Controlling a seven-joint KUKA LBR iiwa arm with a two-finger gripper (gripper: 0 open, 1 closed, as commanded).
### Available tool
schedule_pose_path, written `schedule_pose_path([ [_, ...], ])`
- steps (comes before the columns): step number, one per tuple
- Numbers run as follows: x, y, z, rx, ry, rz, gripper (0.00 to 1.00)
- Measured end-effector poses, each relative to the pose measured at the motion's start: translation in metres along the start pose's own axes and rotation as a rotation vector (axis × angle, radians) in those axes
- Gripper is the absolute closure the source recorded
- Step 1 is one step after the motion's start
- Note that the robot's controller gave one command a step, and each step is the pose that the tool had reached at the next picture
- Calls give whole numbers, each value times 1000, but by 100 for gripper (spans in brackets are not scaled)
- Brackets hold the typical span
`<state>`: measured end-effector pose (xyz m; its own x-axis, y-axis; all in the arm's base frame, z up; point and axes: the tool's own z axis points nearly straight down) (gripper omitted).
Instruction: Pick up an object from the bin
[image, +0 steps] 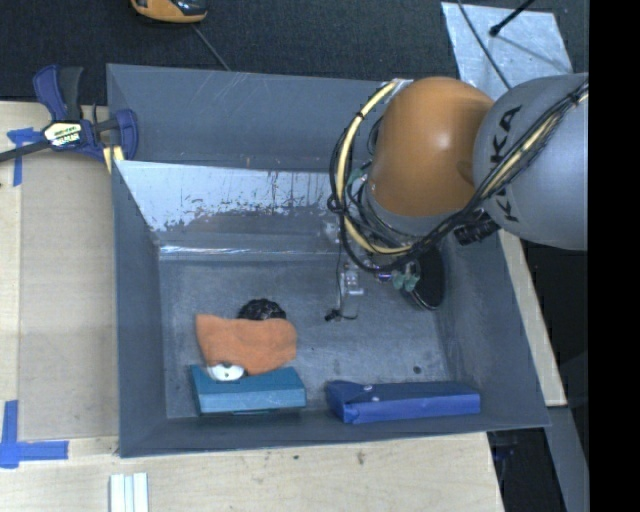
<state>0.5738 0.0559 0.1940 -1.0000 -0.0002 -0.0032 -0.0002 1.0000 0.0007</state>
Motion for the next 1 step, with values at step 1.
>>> schedule_pose_path([
  [1, 19, 33, 46, 1, -7, -15, 0],
])
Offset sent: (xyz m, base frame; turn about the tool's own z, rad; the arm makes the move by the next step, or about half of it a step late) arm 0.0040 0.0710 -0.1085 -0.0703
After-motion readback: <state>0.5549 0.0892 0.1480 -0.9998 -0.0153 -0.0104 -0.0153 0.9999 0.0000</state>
